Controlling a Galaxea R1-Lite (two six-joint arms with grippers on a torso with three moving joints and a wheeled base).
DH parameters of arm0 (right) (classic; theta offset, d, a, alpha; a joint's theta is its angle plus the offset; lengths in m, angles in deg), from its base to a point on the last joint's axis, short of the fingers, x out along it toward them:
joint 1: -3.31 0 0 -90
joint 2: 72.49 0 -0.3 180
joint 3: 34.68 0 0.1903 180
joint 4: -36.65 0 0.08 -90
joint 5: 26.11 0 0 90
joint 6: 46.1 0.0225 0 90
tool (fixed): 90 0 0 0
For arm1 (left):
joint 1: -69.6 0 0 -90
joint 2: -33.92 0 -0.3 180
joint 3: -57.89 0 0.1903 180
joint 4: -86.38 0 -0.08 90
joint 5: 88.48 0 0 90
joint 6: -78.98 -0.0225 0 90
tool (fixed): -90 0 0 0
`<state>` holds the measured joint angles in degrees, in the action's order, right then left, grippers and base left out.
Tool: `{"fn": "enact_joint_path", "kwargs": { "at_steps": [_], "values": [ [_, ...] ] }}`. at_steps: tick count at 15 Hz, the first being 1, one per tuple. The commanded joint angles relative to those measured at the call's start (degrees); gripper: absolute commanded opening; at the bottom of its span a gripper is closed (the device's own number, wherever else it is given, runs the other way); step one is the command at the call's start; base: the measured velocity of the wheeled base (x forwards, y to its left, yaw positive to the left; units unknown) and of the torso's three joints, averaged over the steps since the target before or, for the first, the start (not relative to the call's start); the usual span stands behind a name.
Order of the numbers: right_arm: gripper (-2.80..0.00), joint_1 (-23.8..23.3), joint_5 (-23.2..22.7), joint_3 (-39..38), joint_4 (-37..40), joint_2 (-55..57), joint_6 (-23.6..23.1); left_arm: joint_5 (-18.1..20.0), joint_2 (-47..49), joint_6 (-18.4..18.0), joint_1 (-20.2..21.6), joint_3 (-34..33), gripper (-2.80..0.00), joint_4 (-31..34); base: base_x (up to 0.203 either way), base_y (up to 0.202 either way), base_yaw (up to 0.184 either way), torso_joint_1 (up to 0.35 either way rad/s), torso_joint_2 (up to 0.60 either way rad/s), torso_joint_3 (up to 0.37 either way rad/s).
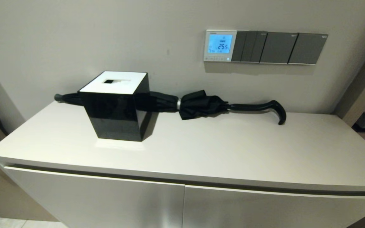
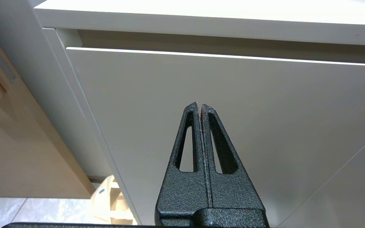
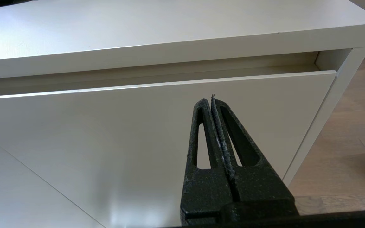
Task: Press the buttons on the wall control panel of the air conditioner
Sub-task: Turn off the central air conditioner
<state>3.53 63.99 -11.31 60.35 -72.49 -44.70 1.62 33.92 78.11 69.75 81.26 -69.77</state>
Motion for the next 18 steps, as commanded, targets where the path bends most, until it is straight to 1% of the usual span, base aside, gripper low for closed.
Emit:
{"fn": "enact_joint_path", "kwargs": {
  "at_steps": [1, 18],
  "values": [
    [-2.80, 0.04, -0.01, -0.18, 0.02, 0.09, 0.00, -0.01, 0.00, 0.00, 0.02, 0.00, -2.80, 0.00, 0.000, 0.000, 0.000, 0.000, 0.00, 0.000],
    [-2.80, 0.04, -0.01, 0.18, -0.25, 0.12, -0.52, -0.01, 0.09, 0.00, 0.02, 0.00, -2.80, 0.04, 0.000, 0.000, 0.000, 0.000, 0.00, 0.000]
  ]
}}
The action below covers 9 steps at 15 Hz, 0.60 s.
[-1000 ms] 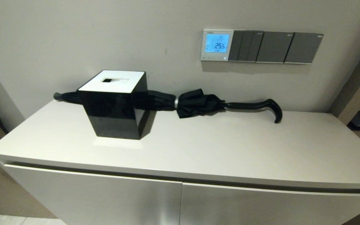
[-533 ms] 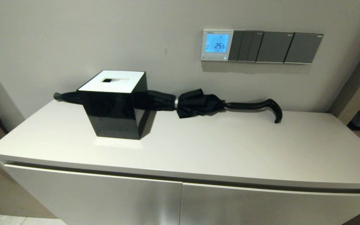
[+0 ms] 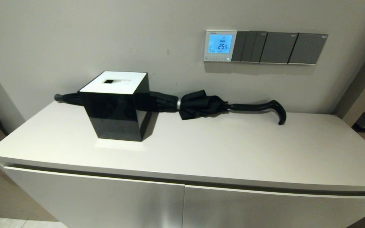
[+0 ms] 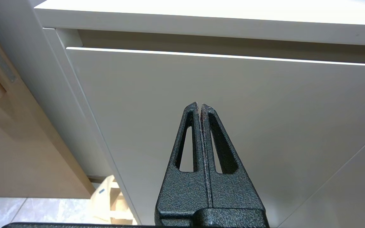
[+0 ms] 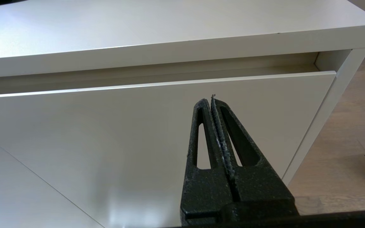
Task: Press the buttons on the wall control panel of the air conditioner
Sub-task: Turn off the central air conditioner
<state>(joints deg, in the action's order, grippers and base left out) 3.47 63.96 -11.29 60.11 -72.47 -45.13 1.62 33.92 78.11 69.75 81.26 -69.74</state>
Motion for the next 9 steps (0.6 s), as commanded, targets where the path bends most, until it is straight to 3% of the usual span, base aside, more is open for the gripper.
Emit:
{"fn": "enact_joint_path", "kwargs": {
  "at_steps": [1, 5, 9],
  "values": [
    [-2.80, 0.04, 0.02, 0.10, -0.05, 0.63, -0.16, -0.01, 0.06, 0.00, 0.02, 0.00, -2.80, 0.01, 0.000, 0.000, 0.000, 0.000, 0.00, 0.000],
    [-2.80, 0.24, -0.18, 10.37, 0.26, 9.24, -0.74, -0.01, 0.06, 0.05, 0.02, 0.00, -2.80, -0.06, 0.000, 0.000, 0.000, 0.000, 0.00, 0.000],
    [-2.80, 0.65, -0.22, 22.34, -5.01, 29.54, -0.69, -0.01, 0.08, 0.00, 0.02, 0.00, -2.80, 0.02, 0.000, 0.000, 0.000, 0.000, 0.00, 0.000]
  ]
}}
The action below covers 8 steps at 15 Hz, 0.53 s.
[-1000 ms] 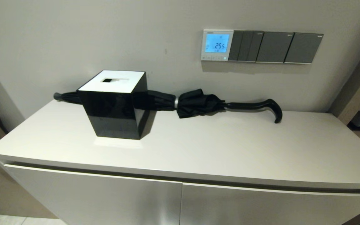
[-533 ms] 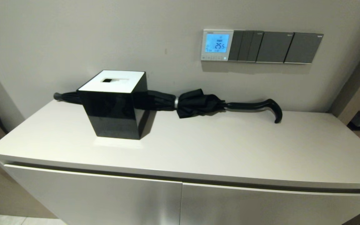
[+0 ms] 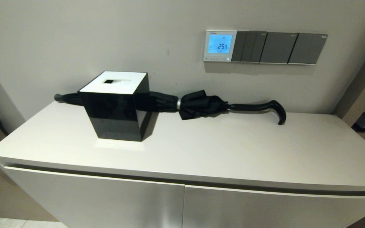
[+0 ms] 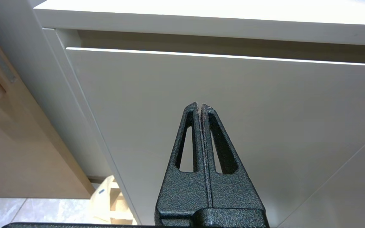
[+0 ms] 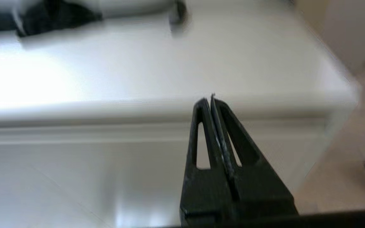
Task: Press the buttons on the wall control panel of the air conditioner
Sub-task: Turn off the central air conditioner
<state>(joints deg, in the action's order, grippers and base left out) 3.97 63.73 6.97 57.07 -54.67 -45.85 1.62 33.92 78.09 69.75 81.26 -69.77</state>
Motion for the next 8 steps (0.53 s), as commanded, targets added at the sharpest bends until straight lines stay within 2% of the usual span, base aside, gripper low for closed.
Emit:
{"fn": "enact_joint_path", "kwargs": {
  "at_steps": [1, 5, 7, 8],
  "values": [
    [-2.80, 0.19, 0.05, 7.02, -4.58, 17.62, 0.02, -0.01, 0.07, 0.03, 0.02, 0.00, -2.80, -0.05, 0.000, 0.000, 0.000, 0.000, 0.00, 0.000],
    [-2.80, 1.30, 1.57, 19.84, -15.94, 41.86, 0.11, -0.01, 0.08, 0.01, 0.02, 0.00, -2.80, 0.04, 0.000, 0.000, 0.000, 0.000, 0.00, 0.000],
    [-2.80, 4.61, 6.12, 27.25, -22.22, 51.27, 0.03, -0.01, 0.09, 0.01, 0.02, 0.00, -2.80, 0.03, 0.000, 0.000, 0.000, 0.000, 0.00, 0.000],
    [-2.80, 8.10, 9.62, 31.53, -24.73, 54.98, -0.07, -0.01, 0.06, 0.01, 0.02, 0.00, -2.80, 0.01, 0.000, 0.000, 0.000, 0.000, 0.00, 0.000]
  ]
}}
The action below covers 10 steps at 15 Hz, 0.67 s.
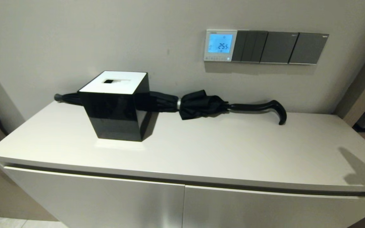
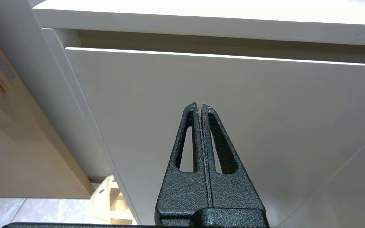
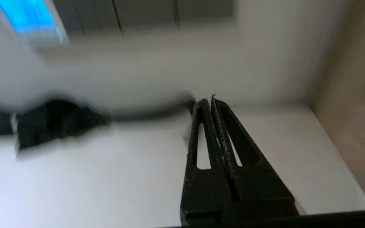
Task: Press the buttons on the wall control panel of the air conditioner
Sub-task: Turn off the central air conditioner
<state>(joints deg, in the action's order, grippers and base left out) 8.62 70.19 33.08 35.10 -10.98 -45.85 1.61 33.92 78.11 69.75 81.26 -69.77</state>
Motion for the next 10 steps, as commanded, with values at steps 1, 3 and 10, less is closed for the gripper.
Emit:
{"fn": "enact_joint_path", "kwargs": {
  "at_steps": [1, 3, 10],
  "values": [
    [-2.80, 6.44, 6.20, 8.98, -4.25, 14.68, -0.13, 0.00, 0.06, 0.00, 0.02, 0.00, -2.80, -0.02, 0.000, 0.000, 0.000, 0.000, 0.00, 0.000],
    [-2.80, 10.77, 9.87, 15.49, -5.55, 20.29, -0.33, 0.00, 0.00, 0.00, 0.02, 0.00, -2.80, -0.05, 0.000, 0.000, 0.000, 0.000, 0.00, 0.000],
    [-2.80, 20.49, 22.38, 25.29, -12.36, 33.26, -5.51, 0.00, 0.02, 0.02, 0.02, 0.00, -2.80, -0.04, 0.000, 0.000, 0.000, 0.000, 0.00, 0.000]
  ]
}}
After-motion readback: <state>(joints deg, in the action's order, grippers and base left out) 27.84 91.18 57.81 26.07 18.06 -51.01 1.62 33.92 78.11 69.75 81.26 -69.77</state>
